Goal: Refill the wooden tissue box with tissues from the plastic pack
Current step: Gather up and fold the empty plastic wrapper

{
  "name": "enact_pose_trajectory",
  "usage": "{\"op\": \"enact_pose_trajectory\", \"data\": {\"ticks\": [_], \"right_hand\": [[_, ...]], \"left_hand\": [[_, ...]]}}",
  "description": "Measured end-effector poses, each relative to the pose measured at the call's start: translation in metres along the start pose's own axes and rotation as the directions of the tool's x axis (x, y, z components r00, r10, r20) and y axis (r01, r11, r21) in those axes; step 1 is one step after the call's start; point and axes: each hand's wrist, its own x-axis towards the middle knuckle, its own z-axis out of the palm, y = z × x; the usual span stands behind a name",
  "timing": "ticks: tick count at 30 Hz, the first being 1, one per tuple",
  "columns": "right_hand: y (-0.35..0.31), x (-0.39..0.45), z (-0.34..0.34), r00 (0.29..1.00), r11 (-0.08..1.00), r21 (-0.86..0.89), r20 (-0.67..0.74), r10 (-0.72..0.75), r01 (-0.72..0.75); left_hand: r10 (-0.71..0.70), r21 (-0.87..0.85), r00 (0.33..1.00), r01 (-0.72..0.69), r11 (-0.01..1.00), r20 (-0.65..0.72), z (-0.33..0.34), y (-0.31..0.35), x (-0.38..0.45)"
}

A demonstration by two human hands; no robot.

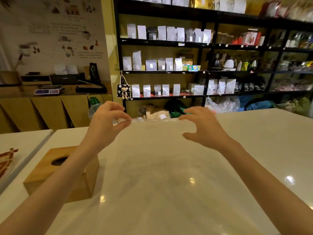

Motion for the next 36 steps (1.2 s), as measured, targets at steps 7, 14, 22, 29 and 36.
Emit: {"op": "enact_pose_trajectory", "data": {"ticks": [7,14,22,29,36], "right_hand": [[-0.031,0.017,-0.019,0.995,0.862,0.501,-0.088,-0.036,0.076],[0.0,0.027,-0.027,0.968,0.33,0.938,0.024,0.249,-0.109],[0.002,0.016,0.019,0.904,0.102,0.949,0.246,0.35,-0.298],[0.0,0.01,0.039,0.899,0.147,0.948,0.209,0.384,-0.283],[0.006,0.007,0.038,0.957,0.201,0.94,0.248,0.153,-0.276]], "left_hand": [[-0.123,-0.213,0.991,0.11,0.971,-0.049,-0.015,0.014,0.012],[-0.311,-0.602,0.778,0.622,0.501,0.546,-0.009,-0.006,-0.005],[-0.309,-0.716,0.817,0.575,0.395,0.486,0.024,-0.001,-0.017],[-0.552,-0.72,0.752,0.6,0.349,0.36,0.032,0.006,-0.024],[-0.653,-0.676,0.728,0.59,0.441,0.209,0.02,0.007,-0.031]]}}
